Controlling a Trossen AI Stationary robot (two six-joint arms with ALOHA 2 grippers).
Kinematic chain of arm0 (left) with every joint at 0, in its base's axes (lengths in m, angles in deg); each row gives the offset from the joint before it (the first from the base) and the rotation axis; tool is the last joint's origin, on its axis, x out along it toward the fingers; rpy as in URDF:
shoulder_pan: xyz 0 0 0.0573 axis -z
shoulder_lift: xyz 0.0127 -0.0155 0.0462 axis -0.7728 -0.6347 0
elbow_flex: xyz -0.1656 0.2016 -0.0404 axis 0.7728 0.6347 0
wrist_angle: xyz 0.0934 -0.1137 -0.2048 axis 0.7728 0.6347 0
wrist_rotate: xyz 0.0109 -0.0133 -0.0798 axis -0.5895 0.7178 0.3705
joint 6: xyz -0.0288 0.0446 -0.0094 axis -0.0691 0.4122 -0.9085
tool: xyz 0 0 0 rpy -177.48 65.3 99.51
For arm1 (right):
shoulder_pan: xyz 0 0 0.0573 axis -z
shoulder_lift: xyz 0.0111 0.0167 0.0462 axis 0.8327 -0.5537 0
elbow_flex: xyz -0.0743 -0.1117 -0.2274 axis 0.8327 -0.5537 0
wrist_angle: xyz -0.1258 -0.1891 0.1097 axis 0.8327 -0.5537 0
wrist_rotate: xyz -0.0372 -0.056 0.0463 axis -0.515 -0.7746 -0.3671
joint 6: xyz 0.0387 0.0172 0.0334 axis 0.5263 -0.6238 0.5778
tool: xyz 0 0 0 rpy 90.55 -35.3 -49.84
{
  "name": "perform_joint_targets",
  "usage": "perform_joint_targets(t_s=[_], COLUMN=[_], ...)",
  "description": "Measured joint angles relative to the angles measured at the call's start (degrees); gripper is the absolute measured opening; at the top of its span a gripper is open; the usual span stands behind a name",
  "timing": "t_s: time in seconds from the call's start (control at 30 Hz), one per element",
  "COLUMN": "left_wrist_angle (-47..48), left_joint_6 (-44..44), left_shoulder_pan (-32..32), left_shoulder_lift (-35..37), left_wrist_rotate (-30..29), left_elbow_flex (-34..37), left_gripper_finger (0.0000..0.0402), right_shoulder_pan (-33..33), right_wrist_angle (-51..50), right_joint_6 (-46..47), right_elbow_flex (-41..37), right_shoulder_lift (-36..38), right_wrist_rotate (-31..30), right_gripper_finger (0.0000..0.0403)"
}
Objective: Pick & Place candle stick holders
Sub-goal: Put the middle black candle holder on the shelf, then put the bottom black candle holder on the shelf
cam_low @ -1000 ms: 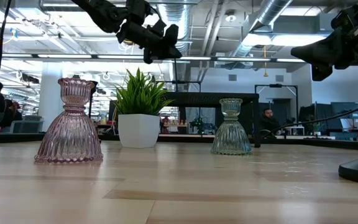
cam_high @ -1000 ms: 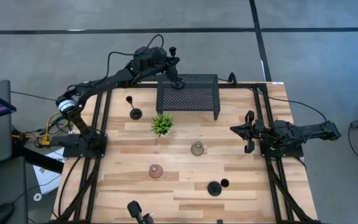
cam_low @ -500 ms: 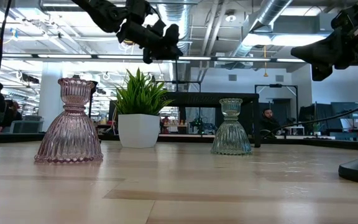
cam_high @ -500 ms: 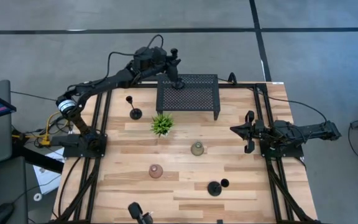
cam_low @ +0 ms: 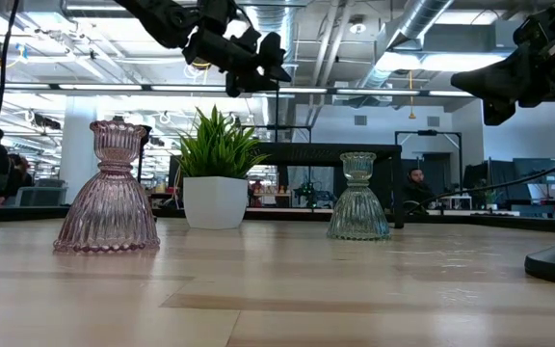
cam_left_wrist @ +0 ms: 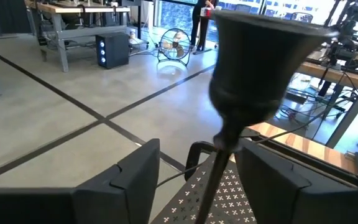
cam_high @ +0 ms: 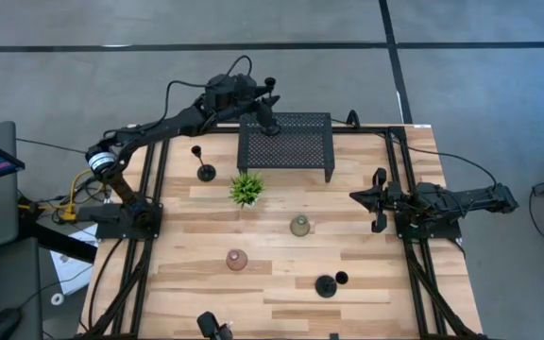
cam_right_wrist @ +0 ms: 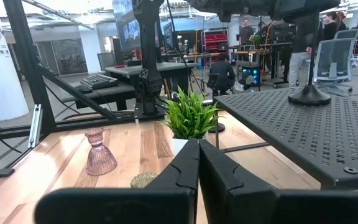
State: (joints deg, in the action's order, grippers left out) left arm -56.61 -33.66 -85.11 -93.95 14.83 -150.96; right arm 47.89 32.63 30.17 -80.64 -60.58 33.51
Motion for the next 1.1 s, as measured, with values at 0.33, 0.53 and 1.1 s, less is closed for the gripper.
perform_joint_targets(t_s=[0.33,0.53,1.1], left_wrist_angle=[0.01,0.05,7.7], left_joint_6=[0.24,0.24,0.24], left_shoulder_pan=[0.0,0.0,0.04], left_shoulder_lift=[0.04,0.18,5.45], left_wrist_rotate=[0.01,0.02,0.87], left_elbow_flex=[0.0,0.0,0.0], left_gripper_finger=[0.0228,0.0226,0.0226], right_shoulder_pan=[0.0,0.0,0.0], right_wrist_angle=[0.0,-0.04,-0.39], right_joint_6=[0.0,0.0,0.09], right_elbow_flex=[0.01,0.01,0.01], right_shoulder_lift=[0.0,0.0,0.01], right_wrist_rotate=[0.0,0.0,0.0], right_gripper_finger=[0.0,0.0,0.0])
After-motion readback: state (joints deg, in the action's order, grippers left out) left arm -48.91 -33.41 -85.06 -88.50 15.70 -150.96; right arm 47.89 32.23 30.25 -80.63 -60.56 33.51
